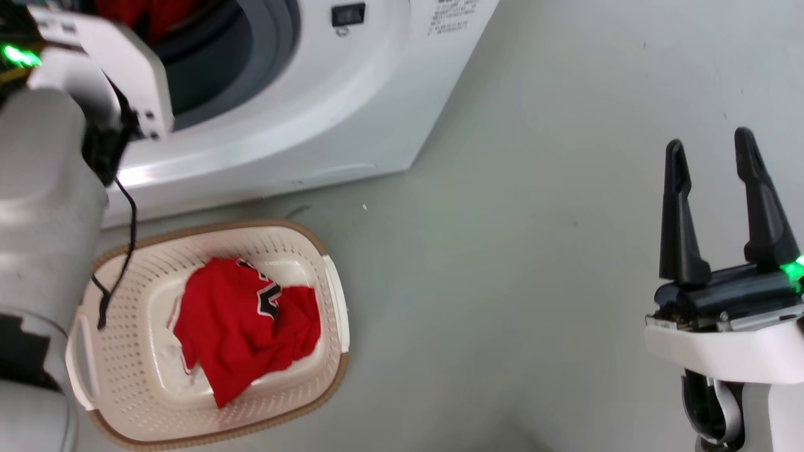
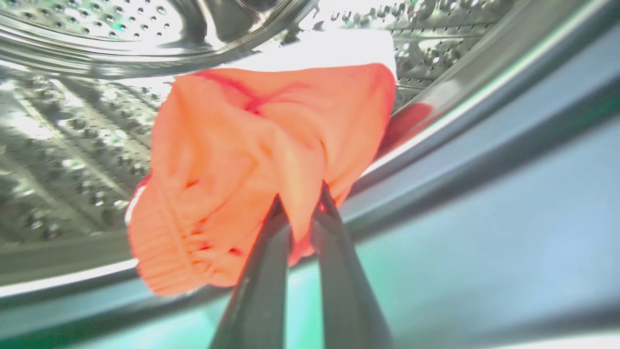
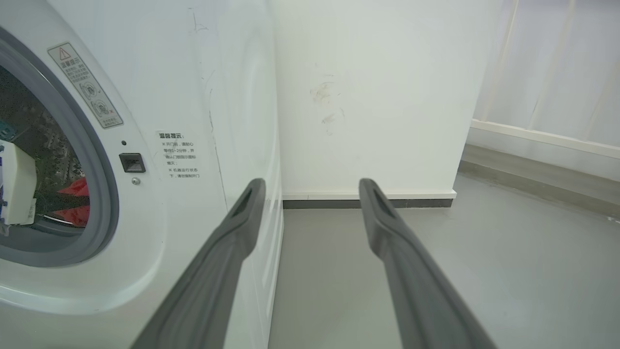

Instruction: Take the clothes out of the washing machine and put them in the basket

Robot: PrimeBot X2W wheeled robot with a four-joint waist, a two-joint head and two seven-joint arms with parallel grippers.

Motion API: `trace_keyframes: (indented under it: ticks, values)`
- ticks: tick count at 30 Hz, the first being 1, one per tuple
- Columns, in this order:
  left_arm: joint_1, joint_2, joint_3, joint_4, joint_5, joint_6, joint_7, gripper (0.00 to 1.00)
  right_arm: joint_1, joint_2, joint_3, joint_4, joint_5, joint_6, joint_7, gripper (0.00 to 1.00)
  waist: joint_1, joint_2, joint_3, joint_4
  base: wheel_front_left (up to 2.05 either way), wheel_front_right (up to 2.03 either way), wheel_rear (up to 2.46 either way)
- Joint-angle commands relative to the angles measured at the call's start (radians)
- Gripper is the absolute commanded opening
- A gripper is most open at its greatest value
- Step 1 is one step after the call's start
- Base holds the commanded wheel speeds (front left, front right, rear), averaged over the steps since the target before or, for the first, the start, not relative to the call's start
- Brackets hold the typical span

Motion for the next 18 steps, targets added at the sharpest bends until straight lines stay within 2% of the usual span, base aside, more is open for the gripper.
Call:
trace_keyframes:
  ticks: [1, 11, 18]
  values:
    - [0.061, 0.006, -0.017, -0.029, -0.027, 0.0, -0.026, 0.0, 0.026, 0.0, 0.001, 0.009, -0.012, -0.001, -0.002, 1.0, 0.0, -0.0001, -0.097, 0.042, 0.0, 0.0, 0.0]
    - [0.33, 0.04, -0.101, -0.204, -0.152, 0.0, -0.133, 0.0, 0.112, 0.0, 0.014, 0.038, -0.058, -0.001, -0.002, 1.0, 0.0, -0.0001, -0.264, 0.085, 0.0, 0.0, 0.0]
    - [0.499, 0.049, -0.135, -0.296, -0.181, 0.0, -0.167, 0.0, 0.154, 0.0, 0.014, 0.051, -0.08, -0.001, -0.002, 1.0, 0.0, -0.0001, -0.338, 0.104, 0.0, 0.0, 0.0]
